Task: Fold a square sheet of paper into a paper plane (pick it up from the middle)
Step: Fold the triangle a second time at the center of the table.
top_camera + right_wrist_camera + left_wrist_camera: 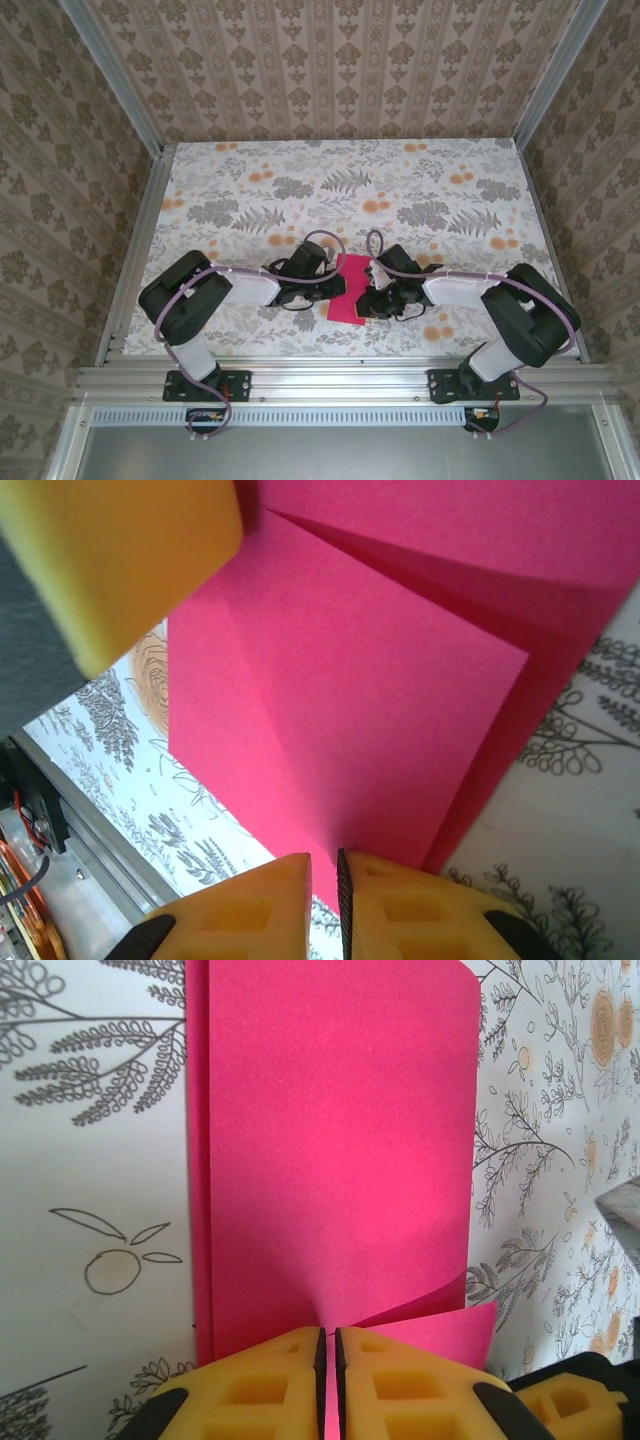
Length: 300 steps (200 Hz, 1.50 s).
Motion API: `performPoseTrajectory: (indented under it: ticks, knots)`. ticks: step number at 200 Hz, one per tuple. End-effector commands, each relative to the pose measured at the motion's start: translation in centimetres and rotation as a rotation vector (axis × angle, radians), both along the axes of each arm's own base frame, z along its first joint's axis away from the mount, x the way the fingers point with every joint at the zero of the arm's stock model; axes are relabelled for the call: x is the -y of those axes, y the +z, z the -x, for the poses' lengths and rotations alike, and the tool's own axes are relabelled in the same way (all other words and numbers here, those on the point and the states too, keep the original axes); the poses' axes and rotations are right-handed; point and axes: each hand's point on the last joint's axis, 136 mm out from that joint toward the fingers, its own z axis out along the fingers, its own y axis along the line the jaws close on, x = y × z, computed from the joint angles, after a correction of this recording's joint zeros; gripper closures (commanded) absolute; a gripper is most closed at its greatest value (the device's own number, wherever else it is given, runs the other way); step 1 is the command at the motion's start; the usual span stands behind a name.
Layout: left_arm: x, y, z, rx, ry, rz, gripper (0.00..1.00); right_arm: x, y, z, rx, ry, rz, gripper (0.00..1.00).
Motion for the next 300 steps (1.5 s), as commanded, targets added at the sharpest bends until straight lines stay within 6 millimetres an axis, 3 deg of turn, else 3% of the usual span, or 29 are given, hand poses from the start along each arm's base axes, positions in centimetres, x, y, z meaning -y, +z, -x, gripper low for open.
performPoseTrajectory:
  ticks: [1, 48, 80, 135, 189, 300]
  knots:
    - [-0.6, -1.4, 0.2, -0.026, 0.017, -0.046, 0.86, -0.8, 1.5, -1.0, 0.024, -0.018, -0.007, 0.83]
    - [-0.5, -1.3, 0.2, -0.027, 0.01, -0.05, 0.86, -3.3, 1.3, -1.8, 0.019, 0.012, -0.03, 0.84]
    - [-0.5, -1.2, 0.2, -0.027, 0.011, -0.049, 0.86, -3.8, -0.5, -2.3, -0.014, 0.016, 0.002, 0.84]
    - [-1.3, -1.6, 0.3, -0.042, 0.023, -0.09, 0.87, -1.2, -2.8, 1.0, -0.086, 0.03, 0.058, 0.84]
    - [-1.8, -2.4, 0.4, -0.057, 0.028, -0.112, 0.87, -0.8, -2.2, 2.4, -0.102, -0.009, -0.022, 0.81]
    - [-1.8, -2.7, 0.4, -0.066, 0.029, -0.115, 0.87, 2.9, -3.7, 6.0, -0.149, -0.073, 0.027, 0.79]
